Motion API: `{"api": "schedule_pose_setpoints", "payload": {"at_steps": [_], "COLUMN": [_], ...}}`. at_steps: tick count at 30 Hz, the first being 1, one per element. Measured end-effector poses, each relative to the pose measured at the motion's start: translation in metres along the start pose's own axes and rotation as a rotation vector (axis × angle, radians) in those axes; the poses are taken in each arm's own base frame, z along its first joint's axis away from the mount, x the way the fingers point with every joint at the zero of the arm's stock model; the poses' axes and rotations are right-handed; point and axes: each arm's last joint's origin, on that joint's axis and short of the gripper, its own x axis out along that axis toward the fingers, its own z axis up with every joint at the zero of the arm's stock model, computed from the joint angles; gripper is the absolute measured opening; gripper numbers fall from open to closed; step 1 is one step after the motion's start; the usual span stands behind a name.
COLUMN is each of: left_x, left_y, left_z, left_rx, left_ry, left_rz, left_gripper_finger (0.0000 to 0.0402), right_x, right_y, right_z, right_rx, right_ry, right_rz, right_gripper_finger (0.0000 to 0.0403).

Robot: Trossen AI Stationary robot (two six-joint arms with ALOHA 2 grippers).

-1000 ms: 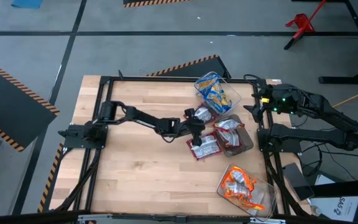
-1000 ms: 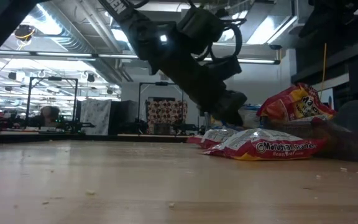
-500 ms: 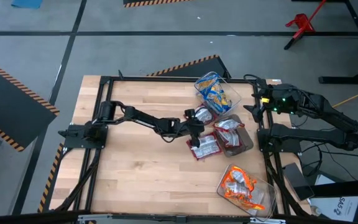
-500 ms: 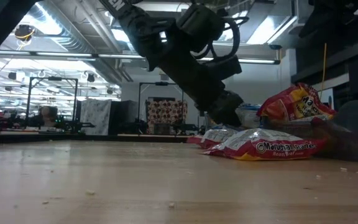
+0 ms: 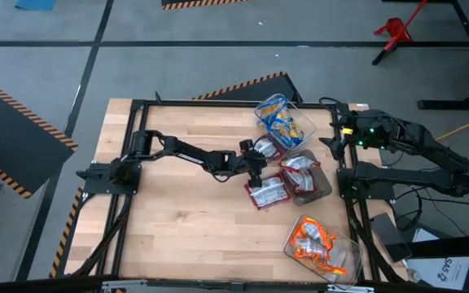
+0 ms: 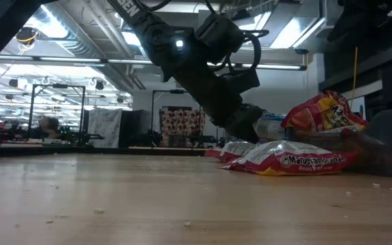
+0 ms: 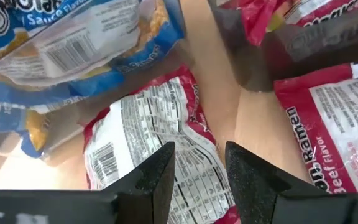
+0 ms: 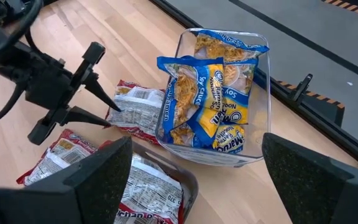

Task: Sort Maruchan noodles
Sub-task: Put the red bag into the black bin

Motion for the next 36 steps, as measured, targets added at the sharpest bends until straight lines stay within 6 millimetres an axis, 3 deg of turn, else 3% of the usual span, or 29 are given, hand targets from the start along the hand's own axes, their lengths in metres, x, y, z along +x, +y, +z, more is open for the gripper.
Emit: {"api": "schedule_pose_setpoints", "payload": {"at_steps": [8,15,22,28,36], "left_x": [0.0,0.002,0.005,0.006,0.019], "left_y": [0.001,0.003,0.008,0.009,0.003], "left_z": [0.004,-0.005,-0.006,-0.008,-0.026], "left_rx": [-0.115,-0.092,-0.107,-0.097,-0.069], "left_ry": [-0.034,0.043,0.04,0.054,0.127], "left_rz": [0.035,-0.037,-0.141,-0.07,-0.001], "left_gripper_finger": [0.0135,0.0137,0.0179,0.0217,0.0221], "right_x": [0.0,0.0,0.0,0.0,0.0], "right_y": [0.0,0.0,0.0,0.0,0.0], "right_z": [0.0,0.0,0.0,0.0,0.0], "right_rx": [-0.022,-0.022,-0.022,-0.022,-0.022], "right_ry": [0.0,0.0,-0.001,0.0,-0.001], "right_rz": [0.0,-0.001,-0.001,0.0,0.0], "right_gripper_finger": [0.0344,0.0344,0.0344,0.0344,0.0344]}}
